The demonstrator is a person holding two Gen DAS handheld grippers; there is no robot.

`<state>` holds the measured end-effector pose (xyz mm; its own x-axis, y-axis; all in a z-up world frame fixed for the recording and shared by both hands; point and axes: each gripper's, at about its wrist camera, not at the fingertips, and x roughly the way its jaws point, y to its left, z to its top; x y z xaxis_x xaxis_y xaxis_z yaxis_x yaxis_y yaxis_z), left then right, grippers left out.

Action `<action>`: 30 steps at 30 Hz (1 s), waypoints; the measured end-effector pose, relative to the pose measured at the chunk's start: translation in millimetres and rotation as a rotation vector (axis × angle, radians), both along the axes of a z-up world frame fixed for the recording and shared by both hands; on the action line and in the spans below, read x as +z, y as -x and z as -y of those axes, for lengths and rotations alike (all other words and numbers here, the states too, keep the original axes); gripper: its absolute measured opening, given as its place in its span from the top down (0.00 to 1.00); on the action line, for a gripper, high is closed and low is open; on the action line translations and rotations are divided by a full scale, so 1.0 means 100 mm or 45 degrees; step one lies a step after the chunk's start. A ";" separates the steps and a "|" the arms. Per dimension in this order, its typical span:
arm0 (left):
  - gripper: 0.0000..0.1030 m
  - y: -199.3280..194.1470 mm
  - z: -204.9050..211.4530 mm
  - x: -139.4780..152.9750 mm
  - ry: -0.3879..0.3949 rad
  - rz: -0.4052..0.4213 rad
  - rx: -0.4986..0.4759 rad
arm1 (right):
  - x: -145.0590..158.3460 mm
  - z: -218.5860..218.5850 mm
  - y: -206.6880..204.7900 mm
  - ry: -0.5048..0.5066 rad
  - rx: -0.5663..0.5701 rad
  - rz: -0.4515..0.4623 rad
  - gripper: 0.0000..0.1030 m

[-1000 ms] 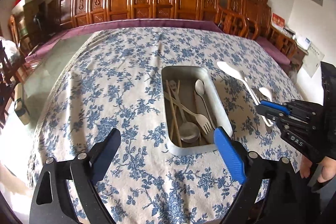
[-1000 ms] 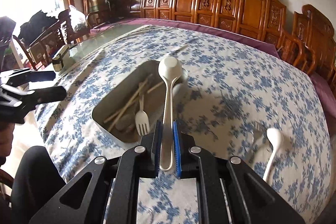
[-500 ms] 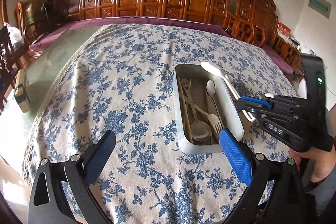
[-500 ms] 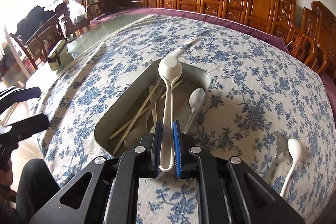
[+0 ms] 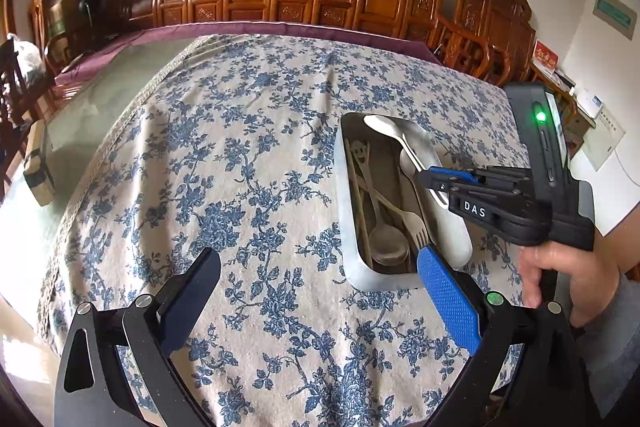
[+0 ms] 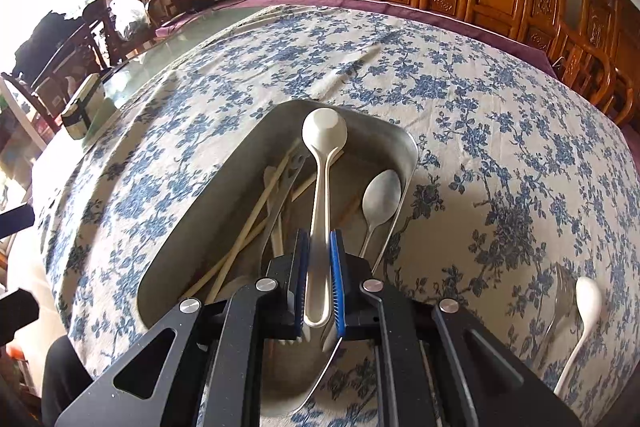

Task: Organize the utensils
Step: 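Lower the white plastic spoon into the grey tray with the right gripper, then move both open grippers to the white spoon and metal fork on the cloth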

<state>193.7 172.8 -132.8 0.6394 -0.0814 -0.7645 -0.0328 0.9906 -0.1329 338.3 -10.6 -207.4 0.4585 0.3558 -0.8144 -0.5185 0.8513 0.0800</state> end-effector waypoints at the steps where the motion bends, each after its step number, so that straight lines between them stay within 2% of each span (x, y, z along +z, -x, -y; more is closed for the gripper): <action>1: 0.08 0.00 0.00 0.00 -0.006 0.001 0.002 | -0.01 0.00 -0.02 0.007 0.000 0.004 0.88; 12: 0.08 0.00 -0.04 -0.03 -0.043 -0.014 0.023 | -0.09 0.15 -0.03 -0.076 -0.004 -0.039 0.87; 19: 0.08 0.00 0.06 -0.07 -0.069 -0.024 -0.013 | 0.01 0.15 0.11 -0.190 0.048 -0.070 0.87; 25: 0.08 0.06 0.16 0.03 -0.086 0.015 -0.030 | 0.21 0.25 0.31 -0.203 0.027 0.006 0.87; 30: 0.08 0.14 0.28 0.13 -0.110 0.056 -0.054 | 0.41 0.66 0.54 -0.167 -0.012 0.097 0.87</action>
